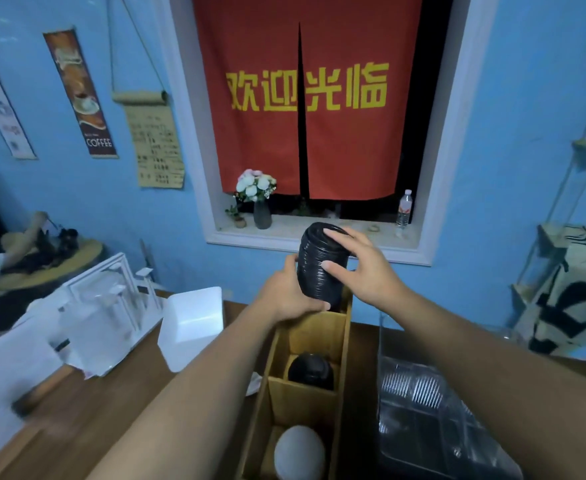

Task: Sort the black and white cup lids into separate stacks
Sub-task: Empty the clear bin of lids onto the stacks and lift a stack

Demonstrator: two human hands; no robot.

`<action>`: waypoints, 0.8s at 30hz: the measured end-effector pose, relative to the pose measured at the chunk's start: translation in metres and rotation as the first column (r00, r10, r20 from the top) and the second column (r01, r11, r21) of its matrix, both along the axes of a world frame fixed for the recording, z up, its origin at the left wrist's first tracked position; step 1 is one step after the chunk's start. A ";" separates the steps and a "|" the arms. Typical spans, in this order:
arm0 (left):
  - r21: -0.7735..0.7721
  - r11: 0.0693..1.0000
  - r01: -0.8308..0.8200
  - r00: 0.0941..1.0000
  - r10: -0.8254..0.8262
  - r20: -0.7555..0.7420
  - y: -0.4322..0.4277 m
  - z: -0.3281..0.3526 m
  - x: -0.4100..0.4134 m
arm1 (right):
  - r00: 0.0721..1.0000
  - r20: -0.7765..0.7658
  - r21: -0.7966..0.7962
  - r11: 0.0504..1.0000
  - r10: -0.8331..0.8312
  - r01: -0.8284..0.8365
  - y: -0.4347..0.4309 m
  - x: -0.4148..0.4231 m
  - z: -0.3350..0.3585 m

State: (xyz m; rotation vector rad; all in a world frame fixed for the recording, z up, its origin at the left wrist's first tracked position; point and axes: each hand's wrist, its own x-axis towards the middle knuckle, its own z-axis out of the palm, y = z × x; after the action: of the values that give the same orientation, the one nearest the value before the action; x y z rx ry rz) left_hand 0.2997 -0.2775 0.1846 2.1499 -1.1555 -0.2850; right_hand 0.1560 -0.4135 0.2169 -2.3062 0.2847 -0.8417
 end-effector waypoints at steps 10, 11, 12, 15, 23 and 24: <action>0.059 0.997 0.044 0.999 -0.045 0.016 -0.016 0.003 0.002 | 0.999 0.019 0.046 0.998 -0.031 0.030 -0.011 0.003 -0.011; 0.068 0.996 0.063 0.998 -0.063 0.002 -0.014 0.005 0.003 | 0.999 0.024 0.044 0.998 -0.036 0.035 -0.010 0.003 -0.013; 0.084 0.992 0.092 0.996 -0.090 -0.023 -0.013 0.008 0.004 | 0.999 0.027 0.037 0.999 -0.039 0.038 -0.010 0.003 -0.014; 0.140 0.977 0.162 0.982 -0.146 -0.120 -0.007 0.016 0.010 | 0.999 0.024 0.021 0.999 -0.043 0.043 -0.008 0.002 -0.019; 0.014 0.995 0.097 0.990 -0.095 -0.109 0.002 0.002 0.004 | 0.994 -0.111 -0.111 0.994 -0.009 -0.004 0.001 0.003 -0.027; -0.007 0.997 0.083 0.990 -0.083 -0.115 0.003 -0.002 0.005 | 0.991 -0.137 -0.143 0.990 -0.007 -0.012 0.001 0.005 -0.025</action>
State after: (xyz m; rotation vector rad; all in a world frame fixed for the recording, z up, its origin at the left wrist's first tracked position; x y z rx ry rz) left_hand 0.3051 -0.2749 0.1822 2.0581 -1.1800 -0.4385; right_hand 0.1613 -0.4125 0.1919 -2.5037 0.2892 -0.7244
